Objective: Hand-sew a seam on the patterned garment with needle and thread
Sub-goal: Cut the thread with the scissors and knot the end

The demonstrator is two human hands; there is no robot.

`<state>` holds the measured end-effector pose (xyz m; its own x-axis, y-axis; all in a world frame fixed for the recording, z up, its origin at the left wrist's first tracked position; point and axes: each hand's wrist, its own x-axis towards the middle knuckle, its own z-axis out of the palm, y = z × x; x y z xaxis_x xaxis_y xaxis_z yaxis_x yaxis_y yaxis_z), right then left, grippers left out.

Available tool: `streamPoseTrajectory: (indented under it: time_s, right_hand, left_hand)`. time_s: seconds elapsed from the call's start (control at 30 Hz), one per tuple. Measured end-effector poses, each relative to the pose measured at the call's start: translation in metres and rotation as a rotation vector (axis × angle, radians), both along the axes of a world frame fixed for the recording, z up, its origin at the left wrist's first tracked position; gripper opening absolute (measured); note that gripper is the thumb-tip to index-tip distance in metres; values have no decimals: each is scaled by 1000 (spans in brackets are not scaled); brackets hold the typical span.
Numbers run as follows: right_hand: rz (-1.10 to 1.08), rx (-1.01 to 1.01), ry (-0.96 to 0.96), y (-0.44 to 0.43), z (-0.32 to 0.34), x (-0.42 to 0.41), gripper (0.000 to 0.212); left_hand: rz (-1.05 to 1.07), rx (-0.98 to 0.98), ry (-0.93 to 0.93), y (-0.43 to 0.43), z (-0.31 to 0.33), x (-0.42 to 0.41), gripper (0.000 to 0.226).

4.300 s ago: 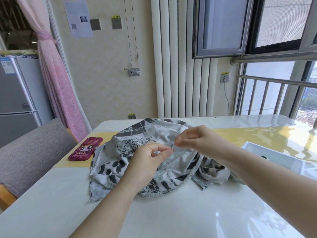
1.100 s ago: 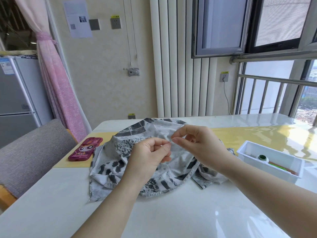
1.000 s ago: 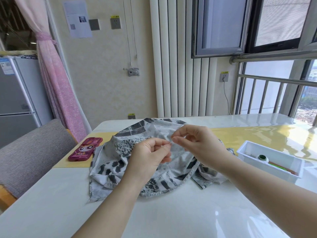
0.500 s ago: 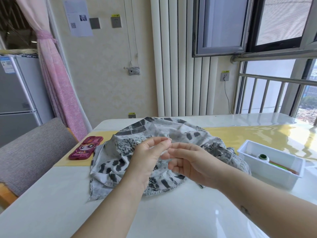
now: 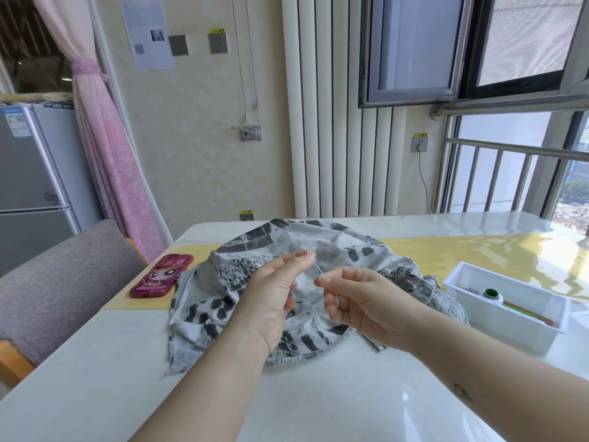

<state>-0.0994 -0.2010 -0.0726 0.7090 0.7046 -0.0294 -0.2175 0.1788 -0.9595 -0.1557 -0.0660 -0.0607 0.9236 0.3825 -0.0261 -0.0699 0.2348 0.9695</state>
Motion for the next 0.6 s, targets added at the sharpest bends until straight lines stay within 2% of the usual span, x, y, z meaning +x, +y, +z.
streamPoseTrajectory:
  time_s: [0.13,0.23,0.4,0.5,0.6]
  right_hand:
    - [20,-15,-12,-2,0,1,17]
    - [12,-129,-108,-4,3,4,19]
    - [-236,-276,-589,-16,26,12,15]
    - [-173,-337,-784,-20,37,11,12]
    - [-107,-407,-846,-20,36,10,12]
  left_hand:
    - [0,10,-11,0,0,-1,3]
    - [-15,65,-22,2,-2,0,8]
    - [-108,186,-22,8,-2,-3,8]
    - [-191,213,-9,9,-1,-5,5]
    - [-214,252,-11,8,-2,-6,3]
